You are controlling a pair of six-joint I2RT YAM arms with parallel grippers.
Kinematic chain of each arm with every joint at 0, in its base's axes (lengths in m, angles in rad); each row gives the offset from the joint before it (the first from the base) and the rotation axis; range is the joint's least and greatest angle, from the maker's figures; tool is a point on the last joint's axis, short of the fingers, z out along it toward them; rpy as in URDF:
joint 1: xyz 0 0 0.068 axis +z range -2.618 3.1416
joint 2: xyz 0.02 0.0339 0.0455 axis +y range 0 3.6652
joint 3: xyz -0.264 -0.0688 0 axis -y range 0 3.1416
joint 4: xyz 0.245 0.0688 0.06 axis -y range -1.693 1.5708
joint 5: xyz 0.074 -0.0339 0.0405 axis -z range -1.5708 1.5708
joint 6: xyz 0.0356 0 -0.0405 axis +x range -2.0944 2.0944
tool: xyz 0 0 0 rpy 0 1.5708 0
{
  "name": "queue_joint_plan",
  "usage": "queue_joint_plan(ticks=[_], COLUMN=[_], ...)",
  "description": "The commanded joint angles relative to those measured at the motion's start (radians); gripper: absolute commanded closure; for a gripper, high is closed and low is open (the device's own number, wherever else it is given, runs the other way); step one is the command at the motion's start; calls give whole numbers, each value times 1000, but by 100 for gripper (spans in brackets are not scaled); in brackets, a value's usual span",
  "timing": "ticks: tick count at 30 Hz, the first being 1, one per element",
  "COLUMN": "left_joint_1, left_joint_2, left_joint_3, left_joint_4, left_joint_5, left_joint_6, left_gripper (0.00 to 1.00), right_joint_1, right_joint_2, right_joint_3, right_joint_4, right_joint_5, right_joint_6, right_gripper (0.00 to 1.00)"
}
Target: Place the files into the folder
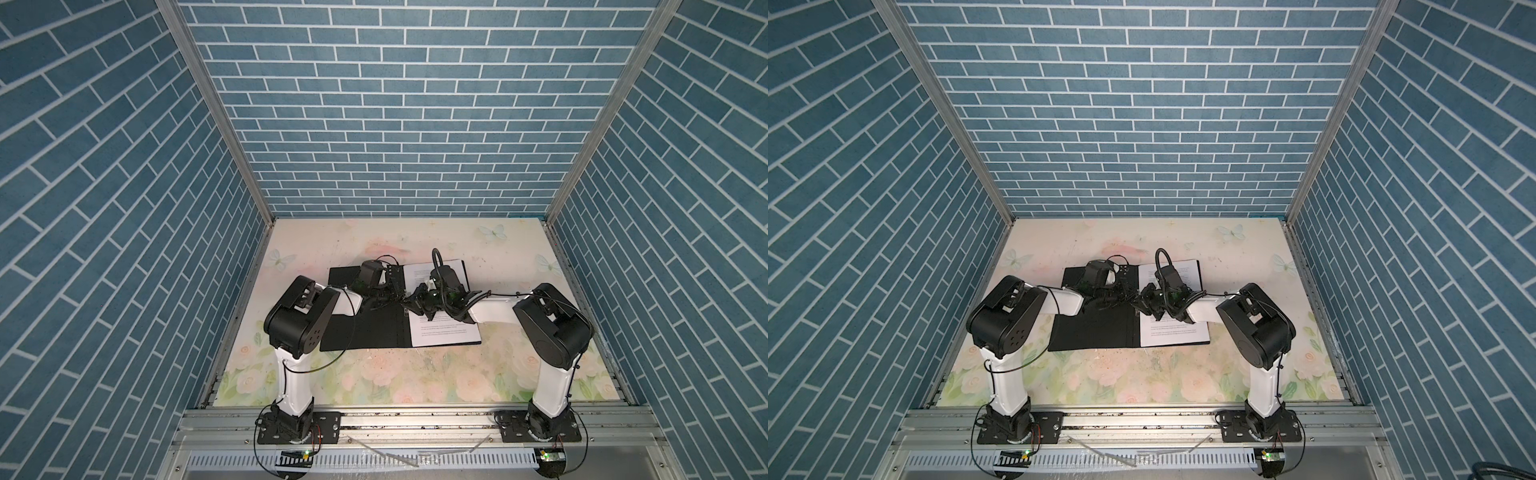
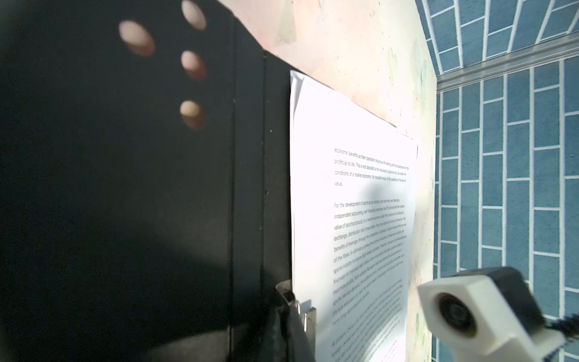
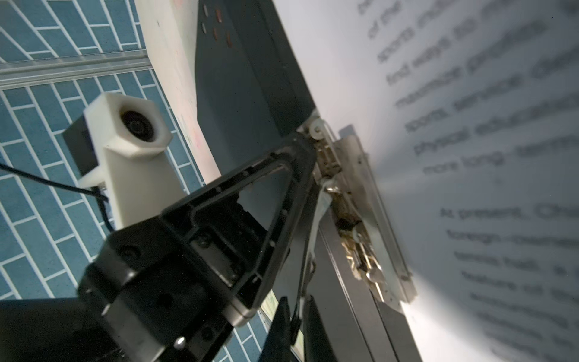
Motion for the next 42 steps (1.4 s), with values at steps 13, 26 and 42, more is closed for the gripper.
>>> queue_joint_plan(ticks=[13, 26, 42], left_joint_1=[-14, -13, -25], left_joint_2=[22, 41, 62], left_joint_3=[-37, -30, -26], left_joint_4=[-83, -78, -36], left_joint_5=[-7, 15, 26], left_joint_6=[13, 10, -34], left_gripper=[94, 95, 95], right_joint_1=[8, 7, 6], right_joint_2=[-15, -96, -66], right_joint_3=[-115, -186, -223], right_joint_4=[55, -86, -195], right_joint_5=[4, 24, 131], right_joint_6=[21, -149, -348], right_gripper=[99, 100, 100])
